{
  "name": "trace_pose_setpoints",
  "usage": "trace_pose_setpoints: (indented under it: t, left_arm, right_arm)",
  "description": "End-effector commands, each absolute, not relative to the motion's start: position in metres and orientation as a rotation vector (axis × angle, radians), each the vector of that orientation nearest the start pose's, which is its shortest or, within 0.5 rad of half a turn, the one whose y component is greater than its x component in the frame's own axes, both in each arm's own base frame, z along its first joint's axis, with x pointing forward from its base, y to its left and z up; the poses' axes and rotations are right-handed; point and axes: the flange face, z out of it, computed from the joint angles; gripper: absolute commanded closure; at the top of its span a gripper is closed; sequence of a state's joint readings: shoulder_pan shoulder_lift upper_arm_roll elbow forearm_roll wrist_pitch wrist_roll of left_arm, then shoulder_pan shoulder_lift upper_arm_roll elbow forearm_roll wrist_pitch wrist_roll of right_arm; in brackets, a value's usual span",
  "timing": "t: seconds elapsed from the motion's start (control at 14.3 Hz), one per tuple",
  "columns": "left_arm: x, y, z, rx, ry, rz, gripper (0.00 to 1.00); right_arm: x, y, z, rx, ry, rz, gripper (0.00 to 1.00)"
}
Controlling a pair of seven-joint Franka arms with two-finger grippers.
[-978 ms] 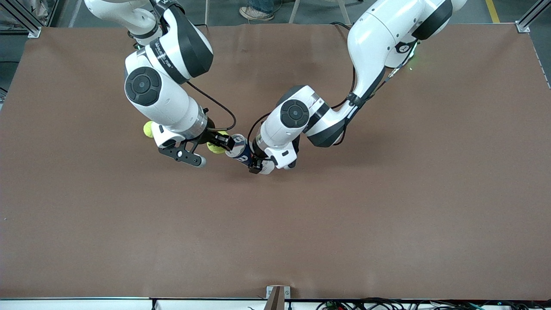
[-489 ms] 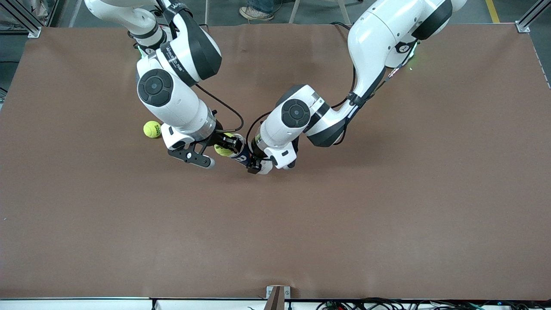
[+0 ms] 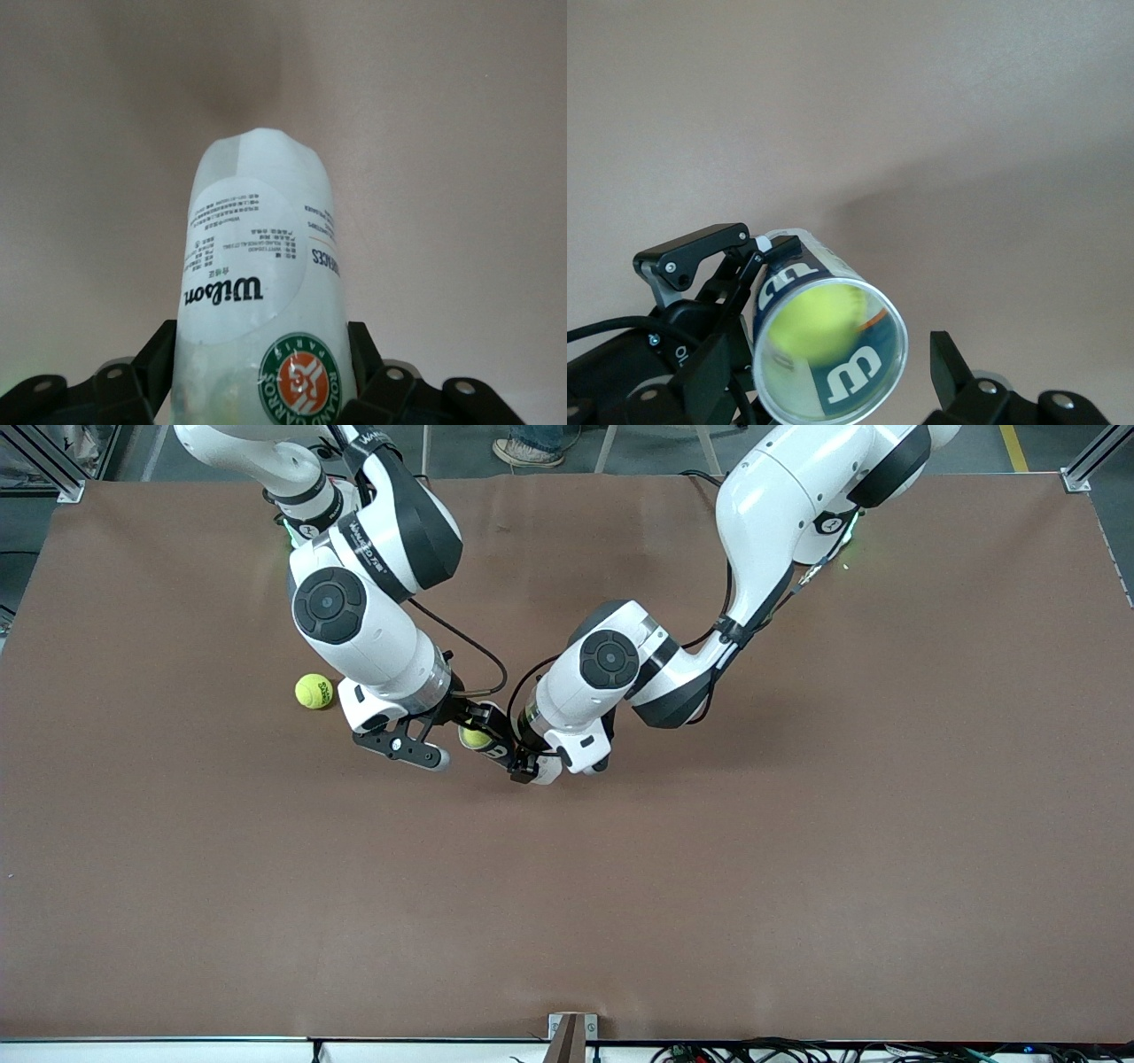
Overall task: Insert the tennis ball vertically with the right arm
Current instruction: 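Open the right gripper and move it over the second tennis ball, then lower the right gripper and grasp the second tennis ball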
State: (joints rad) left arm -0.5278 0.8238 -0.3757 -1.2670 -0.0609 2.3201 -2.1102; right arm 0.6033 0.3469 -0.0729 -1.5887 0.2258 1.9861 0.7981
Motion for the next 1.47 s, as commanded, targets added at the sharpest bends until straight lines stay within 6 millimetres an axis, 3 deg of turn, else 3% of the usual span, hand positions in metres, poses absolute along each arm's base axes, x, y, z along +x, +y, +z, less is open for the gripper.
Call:
trace_pose_setpoints:
  t: [0.0, 0.14, 0.21, 0.49, 0.63, 0.98, 1.26, 1.4]
  left_arm:
    - [0.543, -0.559, 0.315, -2.627, -2.182, 0.528, 0.2]
    - [0.543, -0.558, 0.316, -2.628, -2.183, 0.53, 0.2]
    - [0.542, -0.559, 0.316, -2.63, -2.181, 0.53, 0.2]
    - [0.542, -0.559, 0.317, -2.623, -2.188, 0.546, 0.21]
    - [0.543, -0.558, 0.317, -2.62, -2.19, 0.544, 0.22]
    - [0.543, -0.558, 0.317, -2.618, -2.192, 0.546, 0.26]
    - [0.543, -0.558, 0.317, -2.616, -2.194, 0.546, 0.26]
    - [0.542, -0.558, 0.319, -2.618, -2.193, 0.548, 0.26]
  right_arm:
    - [0.567, 0.353, 0.454, -2.894, 0.532, 0.105, 0.0]
    - [0.572, 0.338, 0.468, -2.898, 0.525, 0.086, 0.0]
    - [0.577, 0.318, 0.475, -2.912, 0.528, 0.104, 0.0]
    - [0.59, 0.209, 0.496, -2.968, 0.315, 0.236, 0.0]
    - [0.59, 0.159, 0.493, -2.992, 0.288, 0.259, 0.0]
    - [0.582, 0.044, 0.446, -3.024, 0.142, 0.357, 0.0]
    - [0.564, -0.027, 0.404, -2.993, 0.018, 0.344, 0.0]
    - [0.547, -0.045, 0.38, -2.989, 0.025, 0.328, 0.0]
